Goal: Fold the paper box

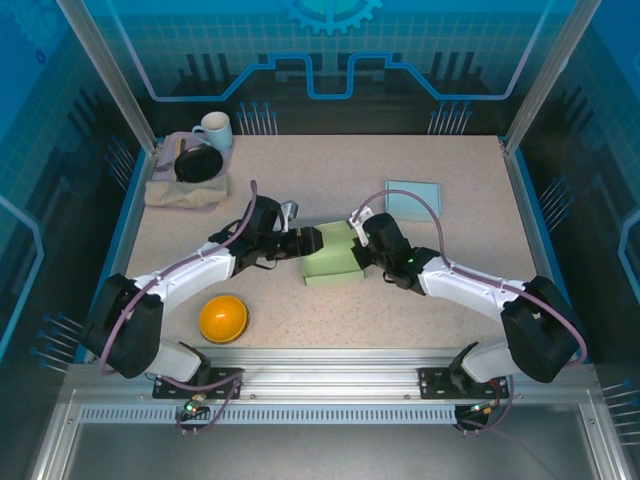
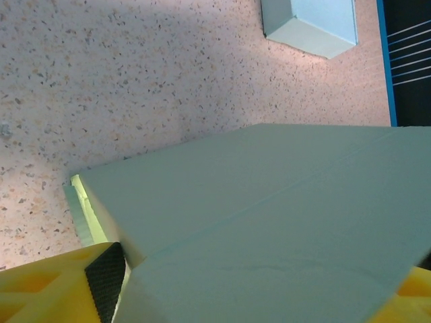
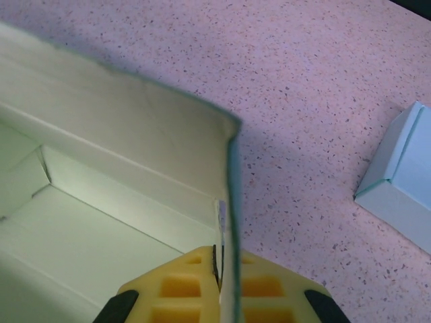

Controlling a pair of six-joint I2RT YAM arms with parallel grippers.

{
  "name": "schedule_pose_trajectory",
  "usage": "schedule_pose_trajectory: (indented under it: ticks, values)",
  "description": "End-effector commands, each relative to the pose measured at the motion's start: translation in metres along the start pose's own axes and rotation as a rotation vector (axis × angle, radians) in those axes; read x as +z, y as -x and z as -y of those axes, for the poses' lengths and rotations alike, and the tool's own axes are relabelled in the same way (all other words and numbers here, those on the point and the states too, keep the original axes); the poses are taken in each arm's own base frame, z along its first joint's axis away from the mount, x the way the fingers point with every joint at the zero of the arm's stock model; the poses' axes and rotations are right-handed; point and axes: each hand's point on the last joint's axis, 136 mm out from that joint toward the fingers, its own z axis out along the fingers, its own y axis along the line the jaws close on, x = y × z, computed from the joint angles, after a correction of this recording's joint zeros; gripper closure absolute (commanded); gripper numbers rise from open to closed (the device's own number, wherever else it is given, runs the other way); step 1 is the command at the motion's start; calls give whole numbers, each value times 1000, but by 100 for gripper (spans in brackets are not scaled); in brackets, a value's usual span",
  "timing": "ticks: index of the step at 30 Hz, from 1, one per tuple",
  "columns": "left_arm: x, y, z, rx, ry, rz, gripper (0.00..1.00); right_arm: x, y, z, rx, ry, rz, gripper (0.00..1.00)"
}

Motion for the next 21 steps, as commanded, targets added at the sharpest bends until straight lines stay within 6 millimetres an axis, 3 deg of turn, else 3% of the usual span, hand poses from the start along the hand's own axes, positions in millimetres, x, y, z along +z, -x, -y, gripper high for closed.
schedule_pose_trajectory:
  ticks: [1,5,14,21]
  values:
    - [0,-8,10,28,-21,8,23,-15,31,-9,118,-22,110,97]
    - [2,-17,12,44,-10,4,23,-19,22,-17,143,-51,94,97]
    - [-1,-40,0,64,38,-21,23,-22,-22,-25,152,-89,15,97]
    - [-13,-47,-9,78,81,-26,23,-33,-22,-15,135,-133,29,96]
